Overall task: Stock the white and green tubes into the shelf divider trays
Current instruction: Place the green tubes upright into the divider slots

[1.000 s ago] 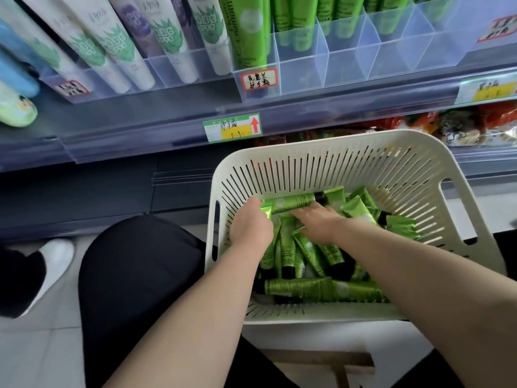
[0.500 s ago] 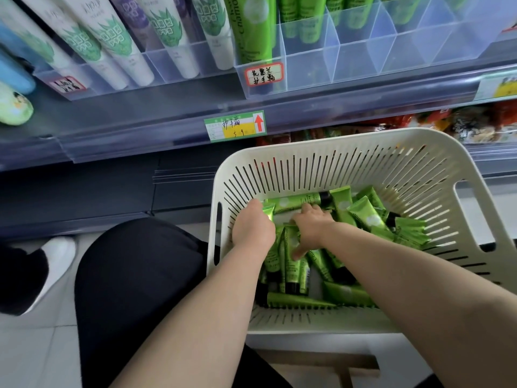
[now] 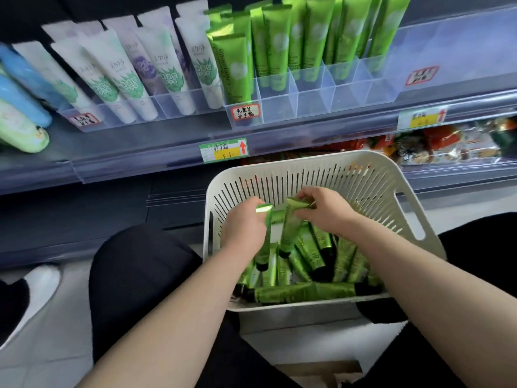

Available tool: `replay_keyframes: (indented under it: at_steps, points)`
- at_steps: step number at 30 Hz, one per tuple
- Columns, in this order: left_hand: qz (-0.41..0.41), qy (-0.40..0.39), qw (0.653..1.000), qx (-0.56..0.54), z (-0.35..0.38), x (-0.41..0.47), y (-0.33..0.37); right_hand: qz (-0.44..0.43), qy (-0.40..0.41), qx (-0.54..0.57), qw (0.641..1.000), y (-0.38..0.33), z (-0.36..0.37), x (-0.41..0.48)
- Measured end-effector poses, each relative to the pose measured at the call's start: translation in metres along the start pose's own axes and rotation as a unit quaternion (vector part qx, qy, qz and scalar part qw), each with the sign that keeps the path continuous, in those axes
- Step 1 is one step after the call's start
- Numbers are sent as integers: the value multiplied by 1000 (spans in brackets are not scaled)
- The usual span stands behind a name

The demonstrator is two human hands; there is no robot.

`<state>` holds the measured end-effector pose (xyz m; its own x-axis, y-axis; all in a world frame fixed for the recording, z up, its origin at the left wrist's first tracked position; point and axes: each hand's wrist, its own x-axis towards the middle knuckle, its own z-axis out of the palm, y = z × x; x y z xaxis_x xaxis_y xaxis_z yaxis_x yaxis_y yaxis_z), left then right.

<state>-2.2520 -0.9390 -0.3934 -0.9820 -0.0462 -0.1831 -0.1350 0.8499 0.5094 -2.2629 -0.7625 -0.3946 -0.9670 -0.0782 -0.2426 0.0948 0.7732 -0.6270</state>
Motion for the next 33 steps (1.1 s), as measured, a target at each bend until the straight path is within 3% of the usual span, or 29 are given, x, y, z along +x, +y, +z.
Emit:
replay_keyframes:
  at_steps: [7, 12, 16, 23, 30, 33]
  points:
    - [91, 73, 989, -90, -77, -8, 30, -72, 115, -19, 991, -33, -69, -44]
    - [204, 131, 968, -69, -134, -6, 84, -115, 200, -48, 972, -50, -112, -53]
    - [259, 229, 937, -50, -177, 12, 129, -145, 250, -47, 956, -72, -139, -46]
    - [250, 251, 935, -26, -195, 72, 169, -179, 316, -53, 930, -94, -165, -14]
    - [197, 206, 947, 148, -179, 116, 173, -194, 357, -34, 913, -97, -181, 9]
    - [184, 204, 947, 166, -182, 122, 174, -195, 371, -37, 907, -105, -187, 16]
